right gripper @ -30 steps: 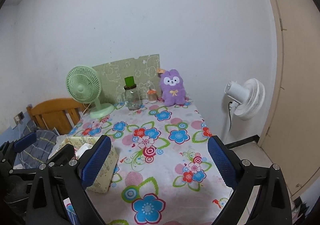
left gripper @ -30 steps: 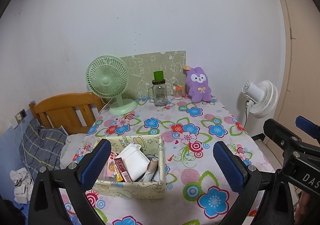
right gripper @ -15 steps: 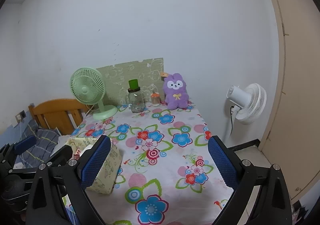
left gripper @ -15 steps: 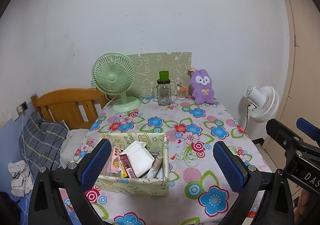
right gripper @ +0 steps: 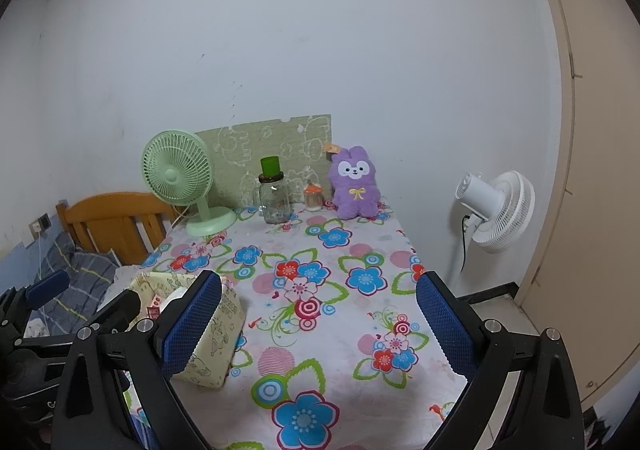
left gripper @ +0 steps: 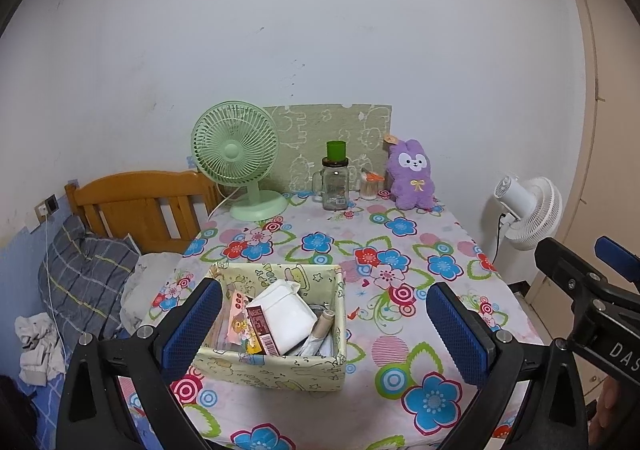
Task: Organize soft objects
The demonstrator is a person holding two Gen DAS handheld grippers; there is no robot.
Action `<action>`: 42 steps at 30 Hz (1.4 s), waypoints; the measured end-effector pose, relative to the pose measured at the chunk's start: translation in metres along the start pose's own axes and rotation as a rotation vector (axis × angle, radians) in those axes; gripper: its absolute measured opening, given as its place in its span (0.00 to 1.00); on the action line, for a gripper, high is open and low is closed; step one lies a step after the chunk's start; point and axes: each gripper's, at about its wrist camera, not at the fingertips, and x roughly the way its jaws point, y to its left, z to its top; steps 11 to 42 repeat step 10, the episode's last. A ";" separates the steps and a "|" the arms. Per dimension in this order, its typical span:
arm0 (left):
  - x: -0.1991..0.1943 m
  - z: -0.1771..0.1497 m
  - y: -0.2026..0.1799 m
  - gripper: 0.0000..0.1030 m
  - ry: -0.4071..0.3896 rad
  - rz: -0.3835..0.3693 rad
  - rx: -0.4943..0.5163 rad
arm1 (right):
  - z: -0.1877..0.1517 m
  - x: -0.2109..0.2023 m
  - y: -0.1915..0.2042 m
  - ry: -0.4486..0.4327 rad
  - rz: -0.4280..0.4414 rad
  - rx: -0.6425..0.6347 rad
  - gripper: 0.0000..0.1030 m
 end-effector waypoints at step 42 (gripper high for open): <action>0.003 0.000 0.003 1.00 0.006 0.003 -0.005 | 0.001 0.001 0.002 0.004 -0.001 -0.002 0.96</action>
